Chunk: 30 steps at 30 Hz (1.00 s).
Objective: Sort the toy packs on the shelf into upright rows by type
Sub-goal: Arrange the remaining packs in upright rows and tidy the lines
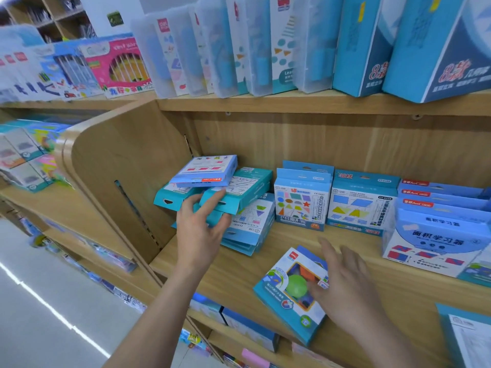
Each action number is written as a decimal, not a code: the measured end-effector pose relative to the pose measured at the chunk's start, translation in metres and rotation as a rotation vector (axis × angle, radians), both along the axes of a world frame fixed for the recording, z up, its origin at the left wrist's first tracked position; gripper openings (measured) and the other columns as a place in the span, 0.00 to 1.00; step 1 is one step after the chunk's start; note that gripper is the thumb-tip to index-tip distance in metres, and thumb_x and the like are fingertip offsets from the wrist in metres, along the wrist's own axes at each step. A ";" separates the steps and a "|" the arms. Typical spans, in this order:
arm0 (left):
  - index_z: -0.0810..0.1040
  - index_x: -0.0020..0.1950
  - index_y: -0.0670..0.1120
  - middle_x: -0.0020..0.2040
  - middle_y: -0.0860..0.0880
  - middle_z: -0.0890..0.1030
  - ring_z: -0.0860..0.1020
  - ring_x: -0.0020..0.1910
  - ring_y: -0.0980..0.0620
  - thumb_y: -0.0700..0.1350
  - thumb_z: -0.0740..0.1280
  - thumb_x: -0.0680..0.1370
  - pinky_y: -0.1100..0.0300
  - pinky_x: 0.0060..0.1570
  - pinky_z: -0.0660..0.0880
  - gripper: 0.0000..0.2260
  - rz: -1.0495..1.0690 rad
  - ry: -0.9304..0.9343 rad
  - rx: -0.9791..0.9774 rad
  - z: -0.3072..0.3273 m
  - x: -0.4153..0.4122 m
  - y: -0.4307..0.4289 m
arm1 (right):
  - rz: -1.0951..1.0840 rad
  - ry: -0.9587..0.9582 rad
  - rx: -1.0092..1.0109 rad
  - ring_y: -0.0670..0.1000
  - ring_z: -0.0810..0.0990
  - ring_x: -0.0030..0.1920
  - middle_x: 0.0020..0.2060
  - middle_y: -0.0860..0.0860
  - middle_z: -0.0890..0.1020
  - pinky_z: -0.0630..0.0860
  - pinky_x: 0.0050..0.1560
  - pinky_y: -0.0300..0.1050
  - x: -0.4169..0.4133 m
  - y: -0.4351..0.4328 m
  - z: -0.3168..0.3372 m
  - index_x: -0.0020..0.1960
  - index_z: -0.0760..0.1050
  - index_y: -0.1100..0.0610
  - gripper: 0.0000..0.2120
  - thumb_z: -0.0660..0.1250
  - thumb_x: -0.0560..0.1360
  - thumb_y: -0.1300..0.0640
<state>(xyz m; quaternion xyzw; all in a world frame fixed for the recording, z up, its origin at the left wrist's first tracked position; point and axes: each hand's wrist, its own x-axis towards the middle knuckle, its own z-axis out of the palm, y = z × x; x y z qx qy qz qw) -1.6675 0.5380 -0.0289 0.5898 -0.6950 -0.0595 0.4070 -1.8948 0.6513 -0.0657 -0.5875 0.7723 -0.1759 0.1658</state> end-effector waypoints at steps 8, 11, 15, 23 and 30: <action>0.78 0.62 0.57 0.60 0.47 0.72 0.71 0.58 0.50 0.46 0.72 0.73 0.54 0.50 0.75 0.18 -0.049 -0.011 -0.118 0.032 0.017 0.017 | 0.260 0.047 -0.460 0.51 0.46 0.77 0.77 0.48 0.48 0.57 0.70 0.59 0.070 -0.083 0.048 0.74 0.42 0.40 0.46 0.72 0.70 0.50; 0.79 0.60 0.57 0.57 0.50 0.73 0.72 0.56 0.53 0.51 0.68 0.71 0.54 0.48 0.77 0.17 -0.094 -0.017 -0.148 0.049 0.025 0.034 | 0.309 0.045 -0.580 0.49 0.56 0.75 0.73 0.47 0.63 0.58 0.67 0.56 0.087 -0.102 0.052 0.72 0.56 0.44 0.42 0.75 0.66 0.54; 0.75 0.64 0.58 0.57 0.53 0.72 0.73 0.57 0.55 0.56 0.68 0.70 0.56 0.51 0.76 0.22 -0.213 0.084 -0.221 0.076 0.044 0.048 | 0.348 -0.227 -0.660 0.44 0.75 0.57 0.53 0.41 0.80 0.69 0.60 0.51 0.101 -0.099 0.052 0.58 0.71 0.46 0.28 0.77 0.62 0.54; 0.66 0.69 0.57 0.58 0.54 0.80 0.80 0.55 0.52 0.53 0.73 0.68 0.51 0.50 0.80 0.31 -0.383 0.592 0.303 0.077 0.053 0.048 | 0.233 -1.220 -0.337 0.53 0.85 0.43 0.47 0.52 0.85 0.81 0.42 0.50 0.102 -0.076 0.093 0.54 0.74 0.52 0.23 0.77 0.62 0.51; 0.79 0.57 0.47 0.51 0.49 0.84 0.83 0.49 0.50 0.45 0.70 0.72 0.57 0.42 0.81 0.14 -0.402 0.803 0.519 0.061 0.042 0.048 | 0.155 -1.165 -0.319 0.51 0.85 0.41 0.43 0.49 0.86 0.81 0.38 0.46 0.101 -0.066 0.090 0.54 0.74 0.53 0.24 0.73 0.62 0.44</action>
